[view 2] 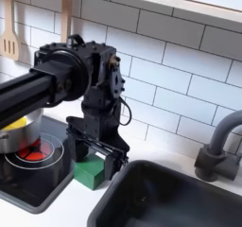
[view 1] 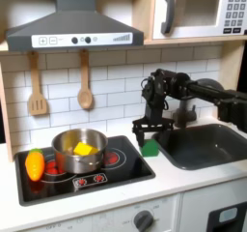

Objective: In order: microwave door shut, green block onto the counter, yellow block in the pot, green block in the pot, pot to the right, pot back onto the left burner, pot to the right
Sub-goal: 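Put the green block in the pot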

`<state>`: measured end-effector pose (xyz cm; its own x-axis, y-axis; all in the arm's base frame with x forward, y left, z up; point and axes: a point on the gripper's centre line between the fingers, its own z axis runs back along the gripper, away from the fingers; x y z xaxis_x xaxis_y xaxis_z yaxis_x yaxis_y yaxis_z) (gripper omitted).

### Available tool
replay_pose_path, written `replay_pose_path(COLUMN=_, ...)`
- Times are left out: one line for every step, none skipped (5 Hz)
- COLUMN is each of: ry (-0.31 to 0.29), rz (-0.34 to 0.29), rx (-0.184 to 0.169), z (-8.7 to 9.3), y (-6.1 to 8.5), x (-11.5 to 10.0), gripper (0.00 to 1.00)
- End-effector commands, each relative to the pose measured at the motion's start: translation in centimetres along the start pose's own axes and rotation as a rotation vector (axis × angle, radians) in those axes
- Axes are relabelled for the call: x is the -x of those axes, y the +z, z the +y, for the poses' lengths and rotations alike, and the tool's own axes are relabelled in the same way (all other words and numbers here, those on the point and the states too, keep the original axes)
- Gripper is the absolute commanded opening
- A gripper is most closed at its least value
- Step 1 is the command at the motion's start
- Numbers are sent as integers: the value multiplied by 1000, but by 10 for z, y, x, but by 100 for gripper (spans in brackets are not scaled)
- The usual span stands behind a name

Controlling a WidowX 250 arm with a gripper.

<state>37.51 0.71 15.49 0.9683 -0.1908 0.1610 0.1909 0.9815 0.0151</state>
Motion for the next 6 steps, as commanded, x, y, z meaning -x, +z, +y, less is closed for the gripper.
replay_pose_path(ry=2, rz=19, rx=-2, z=1, y=-12, x=-3, gripper=100)
replay_pose_path(ry=13, rz=34, rx=4, z=3, y=-18, x=-3, gripper=100)
replay_pose_path(ry=14, rz=43, rx=5, z=3, y=-22, x=-3, gripper=100)
replay_pose_path(ry=23, rz=53, rx=4, z=4, y=-26, x=-3, gripper=100)
replay_pose_path(ry=26, rz=52, rx=3, z=5, y=-24, x=-4, gripper=100)
replay_pose_path(ry=31, rz=46, rx=1, z=3, y=-22, x=-5, gripper=0)
